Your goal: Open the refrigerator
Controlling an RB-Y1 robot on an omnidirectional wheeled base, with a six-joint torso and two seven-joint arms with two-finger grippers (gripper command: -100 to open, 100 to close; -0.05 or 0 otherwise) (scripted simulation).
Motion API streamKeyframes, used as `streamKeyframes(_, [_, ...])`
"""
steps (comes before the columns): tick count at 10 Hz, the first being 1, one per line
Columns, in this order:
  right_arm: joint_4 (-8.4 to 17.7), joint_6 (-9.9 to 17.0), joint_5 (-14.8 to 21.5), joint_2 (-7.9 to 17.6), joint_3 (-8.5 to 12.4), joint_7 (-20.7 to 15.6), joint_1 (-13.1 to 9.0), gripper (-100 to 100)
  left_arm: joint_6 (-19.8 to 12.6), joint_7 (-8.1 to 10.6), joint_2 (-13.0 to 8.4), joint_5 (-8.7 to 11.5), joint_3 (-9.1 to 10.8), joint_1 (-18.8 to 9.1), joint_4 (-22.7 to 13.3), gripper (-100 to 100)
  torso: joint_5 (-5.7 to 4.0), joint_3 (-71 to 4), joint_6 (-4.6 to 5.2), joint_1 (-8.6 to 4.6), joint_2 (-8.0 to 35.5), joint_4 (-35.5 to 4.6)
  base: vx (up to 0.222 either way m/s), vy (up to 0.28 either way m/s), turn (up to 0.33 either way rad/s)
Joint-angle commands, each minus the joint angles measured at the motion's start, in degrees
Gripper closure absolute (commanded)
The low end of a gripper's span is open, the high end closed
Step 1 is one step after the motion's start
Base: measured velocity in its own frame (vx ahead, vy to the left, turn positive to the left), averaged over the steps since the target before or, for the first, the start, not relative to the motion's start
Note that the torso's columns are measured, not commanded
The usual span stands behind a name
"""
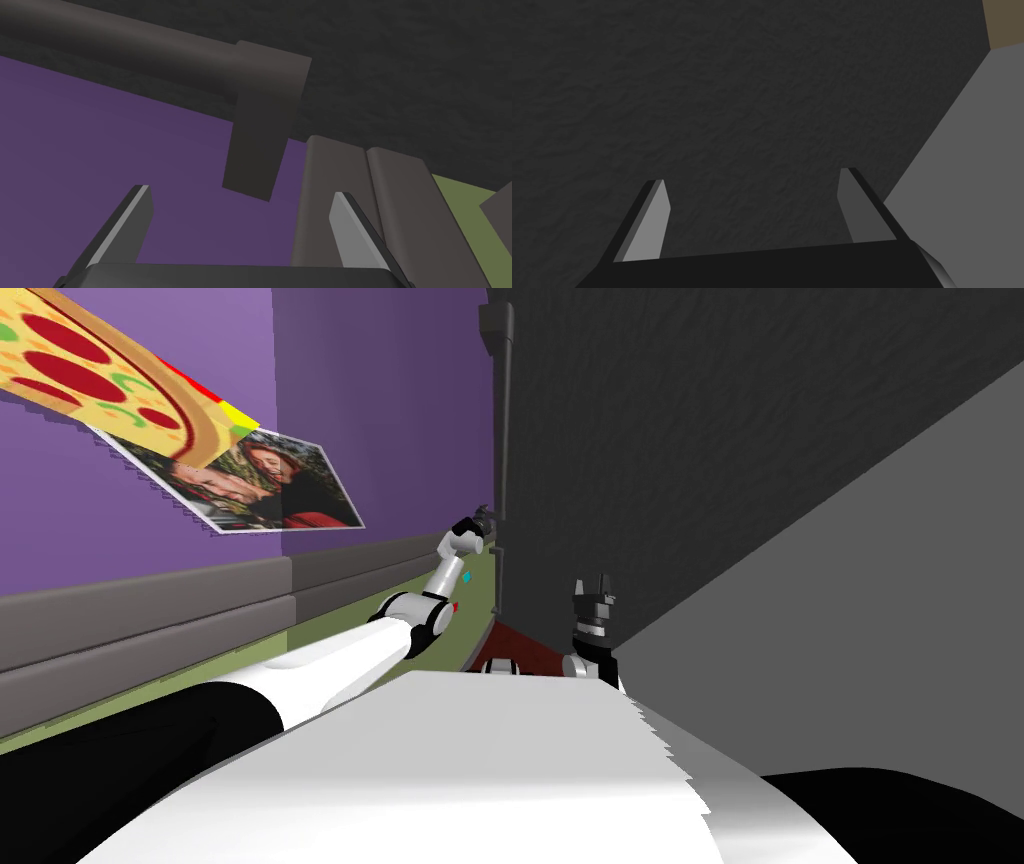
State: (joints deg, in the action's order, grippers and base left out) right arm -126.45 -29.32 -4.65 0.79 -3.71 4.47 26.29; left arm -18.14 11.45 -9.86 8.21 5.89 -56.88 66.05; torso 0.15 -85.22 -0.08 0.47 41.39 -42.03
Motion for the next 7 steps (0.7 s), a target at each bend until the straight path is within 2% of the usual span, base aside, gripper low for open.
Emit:
streamKeyframes(1, [0.0,0.0,0.0,0.0,0.0,0.0,0.0,0,-1.8,-0.81,0.1,-0.6,0.50,-3.3,-3.4,-100,0.01,0.0,-0.01,-0.01,0.0,0.0,0.020,0.009,0.003])
streamKeyframes(7, [0.0,0.0,0.0,0.0,0.0,0.0,0.0,0,-6.8,-3.07,1.1,-2.8,1.38,-11.5,-11.2,-100,-0.08,0.4,0.04,-0.25,0.6,-0.2,0.017,0.001,0.008])
